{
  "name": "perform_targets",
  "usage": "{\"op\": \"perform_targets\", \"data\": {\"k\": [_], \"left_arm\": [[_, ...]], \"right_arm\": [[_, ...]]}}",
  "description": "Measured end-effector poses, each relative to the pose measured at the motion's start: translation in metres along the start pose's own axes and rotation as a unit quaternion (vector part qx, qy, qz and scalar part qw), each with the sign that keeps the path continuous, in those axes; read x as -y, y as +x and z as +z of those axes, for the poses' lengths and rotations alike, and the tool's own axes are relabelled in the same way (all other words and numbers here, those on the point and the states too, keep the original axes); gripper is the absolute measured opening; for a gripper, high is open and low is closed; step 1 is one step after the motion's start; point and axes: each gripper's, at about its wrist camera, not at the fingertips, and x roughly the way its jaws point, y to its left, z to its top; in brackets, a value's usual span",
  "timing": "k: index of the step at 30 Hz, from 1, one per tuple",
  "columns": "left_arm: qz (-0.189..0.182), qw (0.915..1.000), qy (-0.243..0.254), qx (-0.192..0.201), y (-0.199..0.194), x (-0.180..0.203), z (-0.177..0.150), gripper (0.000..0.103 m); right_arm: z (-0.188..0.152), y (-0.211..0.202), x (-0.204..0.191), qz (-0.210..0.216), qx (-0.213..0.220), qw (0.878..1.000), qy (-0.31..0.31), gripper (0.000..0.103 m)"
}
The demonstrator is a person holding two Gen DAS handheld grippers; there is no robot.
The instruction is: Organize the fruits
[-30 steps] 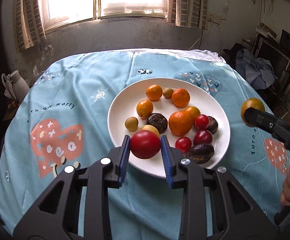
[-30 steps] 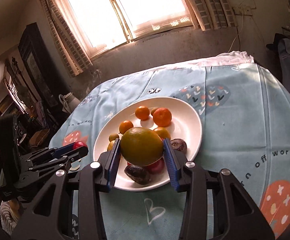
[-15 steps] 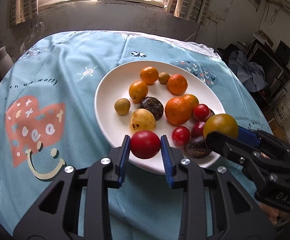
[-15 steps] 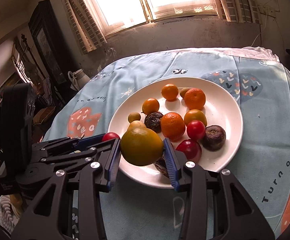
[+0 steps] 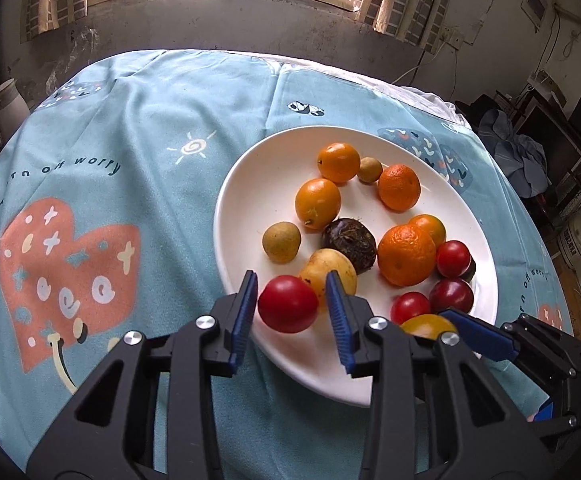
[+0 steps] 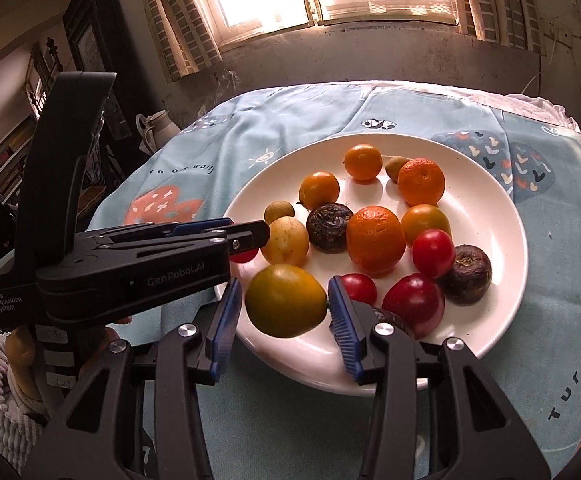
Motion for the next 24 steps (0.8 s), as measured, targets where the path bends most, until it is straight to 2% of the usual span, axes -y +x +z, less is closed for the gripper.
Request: {"op": "perform_targets", "data": {"k": [2,7,13,17,22,24], "left_arm": [[-0.004,1.0,-0.002,0.005,-0.002,0.001,0.0,0.046],[-0.009,0.9998,-0.004,0.018,-0.015,0.001,-0.002,0.054],[0.033,0.9979,0.017,0.054,-0.051,0.012,-0.021,0.062],[0.052,0.9951,0.016,0.082,-0.082,0.02,-0.045,0.068],[0.082,0.9886,0.007,0.126,-0.121,0.034,-0.089,0.09],[0.103,0.9858,0.001,0.132,-0.13,0.04,-0.108,0.098]], "right_arm": [[0.001,-0.002,0.001,-0.007,0.004,1.0,-0.005,0.056],[0.0,-0.014,0.003,0.012,0.017,1.0,0.004,0.057],[-0.007,-0.047,-0.004,-0.01,0.047,0.999,-0.004,0.057],[-0.021,-0.077,-0.007,-0.03,0.072,0.997,-0.004,0.062],[-0.056,-0.114,-0.009,-0.068,0.11,0.992,-0.01,0.064],[-0.076,-0.125,-0.007,-0.092,0.119,0.989,-0.013,0.069]]}}
